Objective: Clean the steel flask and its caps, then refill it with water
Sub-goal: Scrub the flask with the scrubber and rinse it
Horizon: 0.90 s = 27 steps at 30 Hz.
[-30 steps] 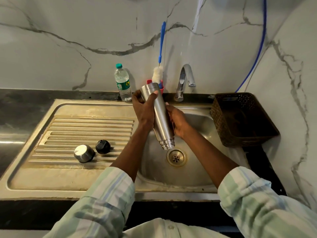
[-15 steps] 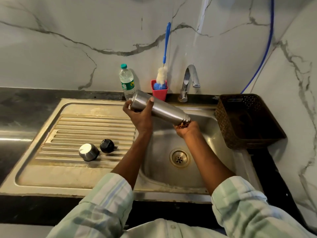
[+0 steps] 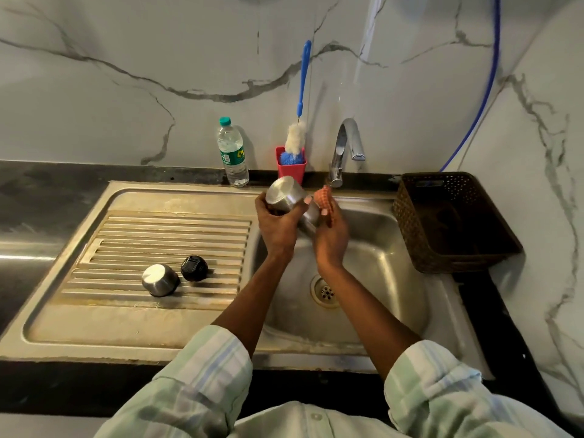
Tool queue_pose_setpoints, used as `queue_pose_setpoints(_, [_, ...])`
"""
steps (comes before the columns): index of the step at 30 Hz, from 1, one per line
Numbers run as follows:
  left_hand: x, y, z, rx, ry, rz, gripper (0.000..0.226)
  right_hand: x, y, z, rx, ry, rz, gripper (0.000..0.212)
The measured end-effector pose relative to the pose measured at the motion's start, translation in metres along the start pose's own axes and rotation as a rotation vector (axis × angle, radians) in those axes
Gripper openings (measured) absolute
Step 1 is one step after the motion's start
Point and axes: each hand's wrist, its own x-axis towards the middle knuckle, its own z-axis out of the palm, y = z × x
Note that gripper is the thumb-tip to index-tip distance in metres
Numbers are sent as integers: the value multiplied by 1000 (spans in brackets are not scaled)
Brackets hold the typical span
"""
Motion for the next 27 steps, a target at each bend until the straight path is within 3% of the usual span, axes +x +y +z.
queue_pose_setpoints(4, [4,-4,-13,103,-182,-23,57,1,-19,-11,183,-257,67,29])
queue_pose_setpoints(7, [6,-8,-26,137,-390,-21,50,15,-35,-19,218,-320,98,30])
queue_pose_setpoints(10, [8,-7,-26,192,-499,-14,52,36,-46,-22,-18,-395,-24,35])
queue_pose_setpoints(13, [12,-4,-20,291,-489,-19,50,39,-56,-21,-413,-550,-203,36])
queue_pose_setpoints(17, [18,-8,-17,340,-468,1,44,23,-44,-13,-609,-518,-433,43])
queue_pose_setpoints(21, [9,-3,-14,324,-509,4,59,46,-49,-11,-468,-427,-192,32])
queue_pose_setpoints(25, [14,-2,-18,209,-496,-40,64,54,-51,-29,284,-543,372,22])
queue_pose_setpoints(27, [18,5,-20,73,-428,-111,67,48,-44,-32,487,-596,476,30])
